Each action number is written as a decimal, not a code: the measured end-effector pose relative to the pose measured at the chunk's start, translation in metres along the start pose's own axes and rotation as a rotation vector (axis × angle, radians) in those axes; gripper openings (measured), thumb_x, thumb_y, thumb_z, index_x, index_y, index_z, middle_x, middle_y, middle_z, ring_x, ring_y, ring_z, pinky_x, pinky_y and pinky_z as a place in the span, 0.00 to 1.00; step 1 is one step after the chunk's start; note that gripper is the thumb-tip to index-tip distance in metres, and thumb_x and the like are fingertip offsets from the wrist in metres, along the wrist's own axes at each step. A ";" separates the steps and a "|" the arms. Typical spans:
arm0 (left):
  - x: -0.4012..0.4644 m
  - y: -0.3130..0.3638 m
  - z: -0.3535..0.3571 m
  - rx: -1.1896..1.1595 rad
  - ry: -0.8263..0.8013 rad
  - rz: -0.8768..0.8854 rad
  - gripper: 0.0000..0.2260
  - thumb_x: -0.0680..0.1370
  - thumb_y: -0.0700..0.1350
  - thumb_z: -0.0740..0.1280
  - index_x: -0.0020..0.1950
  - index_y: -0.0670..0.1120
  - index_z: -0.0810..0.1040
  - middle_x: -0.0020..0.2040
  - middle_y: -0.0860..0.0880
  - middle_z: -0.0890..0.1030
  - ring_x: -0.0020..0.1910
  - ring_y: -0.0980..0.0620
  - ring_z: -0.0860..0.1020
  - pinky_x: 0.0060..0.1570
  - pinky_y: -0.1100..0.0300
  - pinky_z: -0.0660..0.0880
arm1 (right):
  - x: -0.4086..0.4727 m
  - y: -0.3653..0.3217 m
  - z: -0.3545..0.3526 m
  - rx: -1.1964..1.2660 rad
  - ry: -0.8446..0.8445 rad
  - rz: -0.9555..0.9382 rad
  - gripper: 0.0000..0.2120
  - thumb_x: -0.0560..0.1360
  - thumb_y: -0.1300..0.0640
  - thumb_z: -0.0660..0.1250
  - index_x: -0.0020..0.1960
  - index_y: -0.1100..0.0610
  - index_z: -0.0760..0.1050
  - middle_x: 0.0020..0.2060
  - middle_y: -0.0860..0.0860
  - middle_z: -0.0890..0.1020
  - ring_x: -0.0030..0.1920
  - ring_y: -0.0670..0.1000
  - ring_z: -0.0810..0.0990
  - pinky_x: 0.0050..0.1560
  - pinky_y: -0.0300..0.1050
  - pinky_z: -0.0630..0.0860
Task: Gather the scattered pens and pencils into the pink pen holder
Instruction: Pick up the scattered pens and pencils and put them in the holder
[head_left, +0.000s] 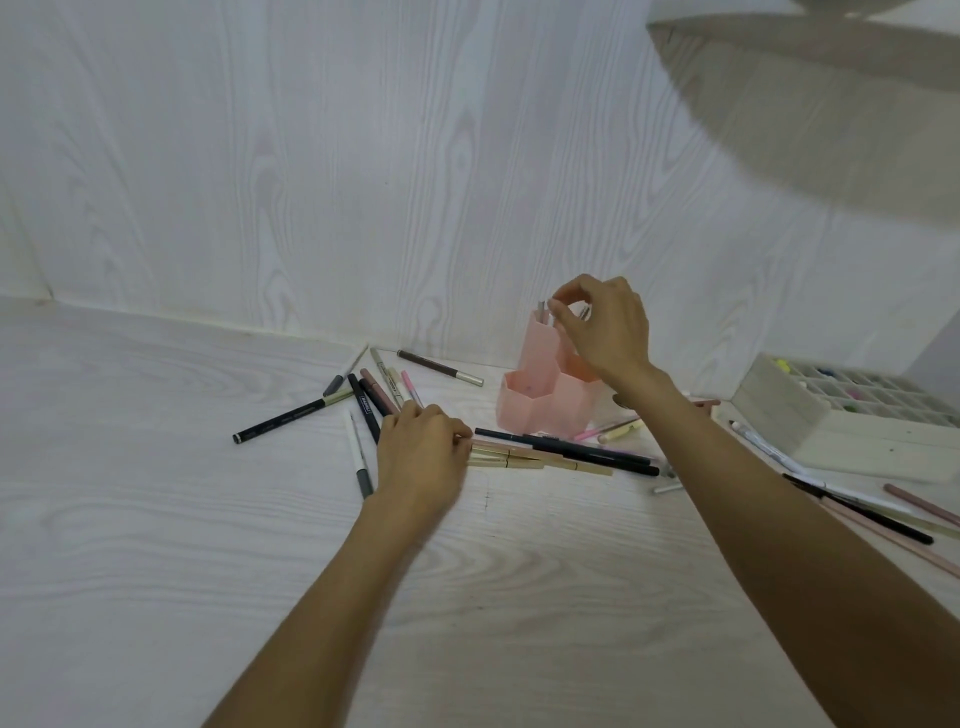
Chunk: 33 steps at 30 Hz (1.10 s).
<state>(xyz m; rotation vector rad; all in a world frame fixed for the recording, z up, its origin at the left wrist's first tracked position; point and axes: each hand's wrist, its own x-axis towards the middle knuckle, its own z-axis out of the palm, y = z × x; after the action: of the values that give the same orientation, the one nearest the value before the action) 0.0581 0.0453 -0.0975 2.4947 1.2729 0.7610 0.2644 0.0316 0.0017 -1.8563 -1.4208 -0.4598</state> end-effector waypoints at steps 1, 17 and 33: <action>0.000 0.000 0.000 -0.006 -0.007 0.000 0.12 0.80 0.50 0.60 0.59 0.55 0.80 0.56 0.51 0.79 0.58 0.48 0.70 0.58 0.55 0.61 | 0.000 0.000 -0.002 -0.002 -0.004 0.002 0.08 0.76 0.51 0.65 0.50 0.53 0.80 0.49 0.48 0.83 0.56 0.51 0.73 0.54 0.43 0.63; 0.002 0.003 -0.002 -0.235 -0.083 -0.018 0.04 0.76 0.48 0.68 0.48 0.54 0.82 0.40 0.55 0.80 0.48 0.51 0.74 0.47 0.58 0.69 | -0.132 0.058 -0.019 0.149 -0.373 0.057 0.07 0.67 0.41 0.72 0.42 0.43 0.81 0.36 0.39 0.77 0.43 0.39 0.72 0.39 0.36 0.67; 0.014 0.004 -0.033 -0.416 0.037 0.185 0.06 0.78 0.46 0.66 0.51 0.49 0.82 0.48 0.51 0.84 0.47 0.57 0.77 0.50 0.61 0.73 | -0.139 0.081 -0.017 0.327 -0.398 0.190 0.05 0.69 0.49 0.73 0.45 0.46 0.83 0.39 0.43 0.76 0.47 0.47 0.72 0.48 0.43 0.71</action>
<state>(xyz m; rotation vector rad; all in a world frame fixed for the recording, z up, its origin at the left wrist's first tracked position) 0.0494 0.0536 -0.0636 2.2794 0.7979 1.0021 0.2975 -0.0831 -0.1078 -1.8480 -1.4470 0.2396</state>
